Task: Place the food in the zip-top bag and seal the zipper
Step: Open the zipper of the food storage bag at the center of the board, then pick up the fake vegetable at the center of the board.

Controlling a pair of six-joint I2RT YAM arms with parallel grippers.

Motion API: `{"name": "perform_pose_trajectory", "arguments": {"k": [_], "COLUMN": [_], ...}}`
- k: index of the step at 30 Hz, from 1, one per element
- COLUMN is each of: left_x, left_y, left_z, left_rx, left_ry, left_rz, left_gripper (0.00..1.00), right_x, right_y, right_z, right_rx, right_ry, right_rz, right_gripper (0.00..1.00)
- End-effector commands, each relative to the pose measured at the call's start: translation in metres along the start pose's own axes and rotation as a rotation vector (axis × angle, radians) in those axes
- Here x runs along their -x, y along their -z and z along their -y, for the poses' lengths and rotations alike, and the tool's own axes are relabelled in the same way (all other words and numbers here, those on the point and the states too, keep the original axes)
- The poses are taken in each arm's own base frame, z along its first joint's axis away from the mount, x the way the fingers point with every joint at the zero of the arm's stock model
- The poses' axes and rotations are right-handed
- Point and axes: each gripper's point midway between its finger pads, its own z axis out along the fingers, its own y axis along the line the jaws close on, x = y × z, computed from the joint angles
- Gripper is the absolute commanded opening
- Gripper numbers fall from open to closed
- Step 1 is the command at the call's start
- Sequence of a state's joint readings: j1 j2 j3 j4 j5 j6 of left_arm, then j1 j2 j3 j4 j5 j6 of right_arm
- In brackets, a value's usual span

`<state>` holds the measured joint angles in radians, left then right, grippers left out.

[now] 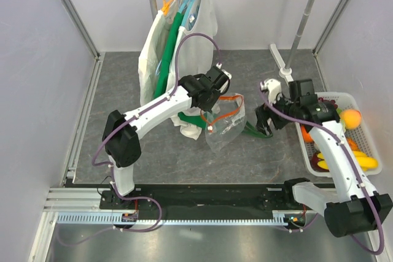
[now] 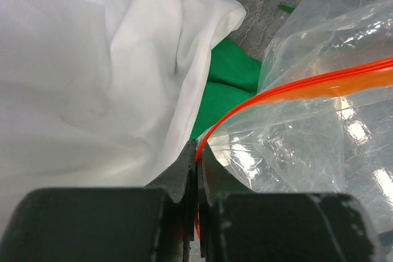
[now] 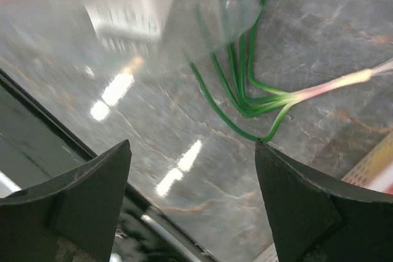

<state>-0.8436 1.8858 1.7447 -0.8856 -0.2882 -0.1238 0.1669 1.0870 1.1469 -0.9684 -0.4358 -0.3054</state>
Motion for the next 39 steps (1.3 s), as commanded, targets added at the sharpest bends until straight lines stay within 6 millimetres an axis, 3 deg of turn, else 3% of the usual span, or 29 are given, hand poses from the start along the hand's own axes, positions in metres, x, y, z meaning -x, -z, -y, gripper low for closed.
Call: {"name": "perform_pose_trajectory", "arguments": {"k": [1,3,8,17,23,27,30,36,39], "left_x": [0.017,0.016,0.016,0.016,0.014,0.015,0.014,0.014,0.013], "left_y": [0.028,0.027,0.025,0.022,0.020,0.021,0.019,0.019,0.018], "left_z": [-0.013,-0.014,-0.016,-0.020,-0.019,-0.018,-0.018,-0.016,-0.016], "left_rx": [0.015,0.015,0.010,0.003,-0.009,-0.015,-0.020,-0.026,-0.025], "left_ry": [0.032,0.030,0.041,0.060,0.069,0.074,0.076,0.073,0.071], "left_rz": [0.077,0.074,0.068,0.059,0.050,0.051,0.047,0.045,0.042], "left_gripper": [0.02,0.02,0.02,0.02,0.02,0.02,0.02,0.02,0.02], "right_x": [-0.009,-0.008,-0.039,-0.074,-0.071,-0.087,-0.103,-0.127,-0.140], "right_y": [-0.014,-0.012,-0.038,-0.100,-0.126,-0.135,-0.139,-0.142,-0.138], "right_z": [0.002,-0.013,-0.022,0.019,0.043,0.057,0.059,0.064,0.065], "right_rx": [0.043,0.093,0.217,0.345,0.286,0.252,0.258,0.257,0.258], "right_ry": [0.410,0.569,0.741,0.807,0.785,0.794,0.782,0.782,0.770], "right_rz": [0.119,0.207,0.194,-0.068,-0.097,-0.165,-0.201,-0.258,-0.277], "right_gripper": [0.88,0.88,0.86,0.87,0.82,0.78,0.71,0.67,0.52]}}
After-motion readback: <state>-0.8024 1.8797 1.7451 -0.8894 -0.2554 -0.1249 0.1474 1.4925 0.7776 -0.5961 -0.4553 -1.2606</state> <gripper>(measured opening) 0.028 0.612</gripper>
